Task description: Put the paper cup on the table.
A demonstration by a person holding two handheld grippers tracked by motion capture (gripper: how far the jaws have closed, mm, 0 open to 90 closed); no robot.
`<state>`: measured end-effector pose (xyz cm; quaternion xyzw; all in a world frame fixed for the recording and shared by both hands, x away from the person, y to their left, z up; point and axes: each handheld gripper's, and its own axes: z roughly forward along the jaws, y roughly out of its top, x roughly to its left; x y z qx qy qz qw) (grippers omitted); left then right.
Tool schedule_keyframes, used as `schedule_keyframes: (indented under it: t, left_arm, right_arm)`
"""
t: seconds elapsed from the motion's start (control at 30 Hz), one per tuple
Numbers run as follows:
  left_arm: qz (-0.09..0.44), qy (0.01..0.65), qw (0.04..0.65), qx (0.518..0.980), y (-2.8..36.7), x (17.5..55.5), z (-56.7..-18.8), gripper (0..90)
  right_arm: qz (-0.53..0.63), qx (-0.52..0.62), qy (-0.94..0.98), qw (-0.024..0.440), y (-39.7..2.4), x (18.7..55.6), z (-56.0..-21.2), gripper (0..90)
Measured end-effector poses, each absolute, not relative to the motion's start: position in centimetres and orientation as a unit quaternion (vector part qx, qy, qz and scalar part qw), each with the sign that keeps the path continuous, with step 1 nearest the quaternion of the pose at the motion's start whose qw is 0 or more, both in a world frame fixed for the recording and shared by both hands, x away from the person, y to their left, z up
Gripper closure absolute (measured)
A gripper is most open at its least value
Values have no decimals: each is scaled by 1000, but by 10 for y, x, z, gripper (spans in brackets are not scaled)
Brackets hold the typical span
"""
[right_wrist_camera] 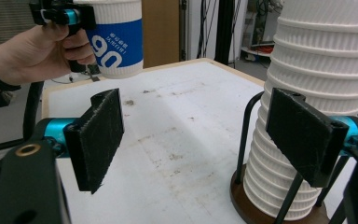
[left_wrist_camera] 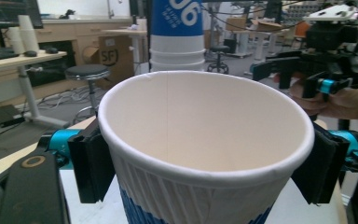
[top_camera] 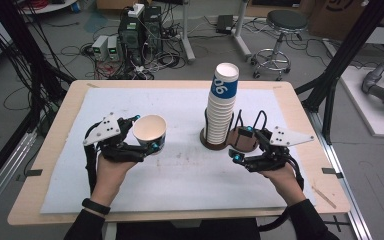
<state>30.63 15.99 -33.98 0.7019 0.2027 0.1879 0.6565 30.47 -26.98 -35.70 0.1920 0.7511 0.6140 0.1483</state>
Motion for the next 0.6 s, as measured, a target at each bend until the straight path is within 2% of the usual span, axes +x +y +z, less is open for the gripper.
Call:
schedule_keyframes:
  t: [0.6]
  left_arm:
    - [230, 236, 648, 687, 175, 323, -353, 207]
  right_arm:
    - [612, 205, 748, 153, -277, 306, -358, 196]
